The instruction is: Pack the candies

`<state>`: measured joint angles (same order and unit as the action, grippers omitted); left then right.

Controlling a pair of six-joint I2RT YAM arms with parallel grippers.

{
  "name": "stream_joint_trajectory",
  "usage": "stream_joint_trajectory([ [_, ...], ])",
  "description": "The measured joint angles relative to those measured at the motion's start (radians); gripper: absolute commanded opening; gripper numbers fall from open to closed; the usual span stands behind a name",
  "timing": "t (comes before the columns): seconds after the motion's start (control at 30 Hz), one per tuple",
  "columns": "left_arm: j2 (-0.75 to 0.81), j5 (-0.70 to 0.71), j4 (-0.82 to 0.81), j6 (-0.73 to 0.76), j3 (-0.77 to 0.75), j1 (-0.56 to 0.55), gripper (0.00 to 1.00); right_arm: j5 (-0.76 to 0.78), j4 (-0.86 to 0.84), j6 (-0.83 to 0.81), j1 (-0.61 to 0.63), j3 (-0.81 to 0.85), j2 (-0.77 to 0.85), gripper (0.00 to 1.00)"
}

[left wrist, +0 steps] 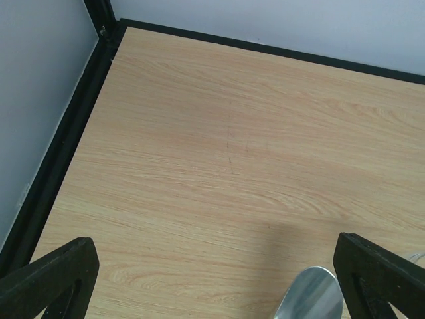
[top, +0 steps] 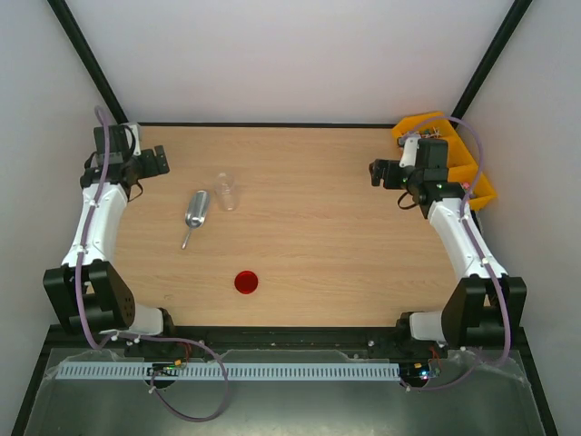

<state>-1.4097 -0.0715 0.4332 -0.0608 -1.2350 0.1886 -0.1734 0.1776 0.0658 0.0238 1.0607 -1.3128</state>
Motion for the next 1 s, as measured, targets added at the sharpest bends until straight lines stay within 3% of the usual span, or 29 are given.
stream_joint_trajectory([
  [0.2, 0.0, -0.005, 0.016, -0.022, -0.023, 0.003, 1.0, 0.01, 0.055, 0.026, -0.015, 0.167, -0.138, 0.99],
  [0.63, 0.0, 0.009, 0.052, -0.016, -0.038, 0.015, 1.0, 0.053, 0.208, -0.014, -0.158, 0.669, -0.634, 0.99],
  [1.0, 0.024, 0.009, 0.063, 0.014, -0.041, 0.019, 1.0, 0.117, 0.274, -0.08, -0.176, 0.864, -0.896, 0.99],
])
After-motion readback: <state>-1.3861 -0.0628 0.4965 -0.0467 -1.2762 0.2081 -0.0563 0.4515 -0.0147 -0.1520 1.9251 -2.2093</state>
